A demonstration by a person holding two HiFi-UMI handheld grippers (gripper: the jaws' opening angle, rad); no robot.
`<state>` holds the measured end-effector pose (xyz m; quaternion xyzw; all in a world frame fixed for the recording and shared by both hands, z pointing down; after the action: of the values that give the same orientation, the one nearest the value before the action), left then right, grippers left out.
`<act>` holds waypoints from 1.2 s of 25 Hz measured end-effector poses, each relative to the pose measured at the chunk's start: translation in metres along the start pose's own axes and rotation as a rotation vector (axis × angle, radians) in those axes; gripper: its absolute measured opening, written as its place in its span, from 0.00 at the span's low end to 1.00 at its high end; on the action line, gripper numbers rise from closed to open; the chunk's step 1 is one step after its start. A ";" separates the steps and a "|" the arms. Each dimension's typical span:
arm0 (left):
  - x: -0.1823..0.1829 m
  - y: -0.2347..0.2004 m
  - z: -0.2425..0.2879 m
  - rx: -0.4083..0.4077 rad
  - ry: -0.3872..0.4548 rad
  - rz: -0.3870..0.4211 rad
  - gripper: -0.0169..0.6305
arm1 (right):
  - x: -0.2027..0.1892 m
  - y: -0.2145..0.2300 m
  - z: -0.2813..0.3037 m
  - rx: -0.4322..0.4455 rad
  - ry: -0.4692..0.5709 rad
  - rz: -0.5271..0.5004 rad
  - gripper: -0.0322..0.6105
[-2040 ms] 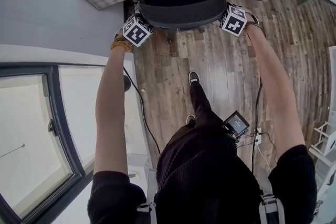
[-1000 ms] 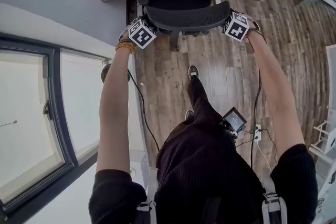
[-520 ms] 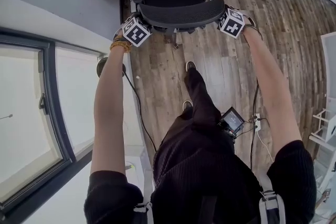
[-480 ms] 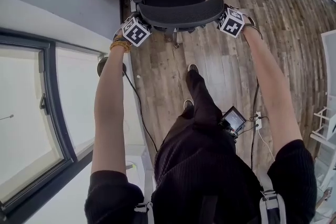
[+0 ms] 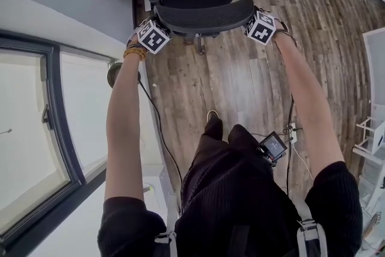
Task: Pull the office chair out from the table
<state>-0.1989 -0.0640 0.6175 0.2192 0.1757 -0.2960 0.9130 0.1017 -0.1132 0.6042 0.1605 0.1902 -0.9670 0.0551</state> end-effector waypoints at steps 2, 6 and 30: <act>-0.001 0.002 0.000 0.011 -0.002 0.000 0.36 | -0.002 -0.003 -0.002 0.000 0.001 -0.001 0.29; 0.003 0.016 -0.003 -0.009 -0.009 -0.005 0.36 | -0.009 -0.006 -0.008 -0.008 0.002 0.001 0.29; -0.023 0.089 -0.041 0.012 -0.044 -0.033 0.36 | -0.031 -0.073 -0.043 -0.023 0.054 -0.038 0.30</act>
<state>-0.1689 0.0322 0.6198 0.2152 0.1574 -0.3165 0.9103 0.1310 -0.0284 0.6024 0.1824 0.2055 -0.9609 0.0331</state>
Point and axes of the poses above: the fingertips, and each gripper's own axes: z forward along the fingers, y to its right, x out of its top, the point moved 3 cm from there along -z, backward along the fingers, and after that the axes turned 2 degrees about x, right-handed, at the moved point
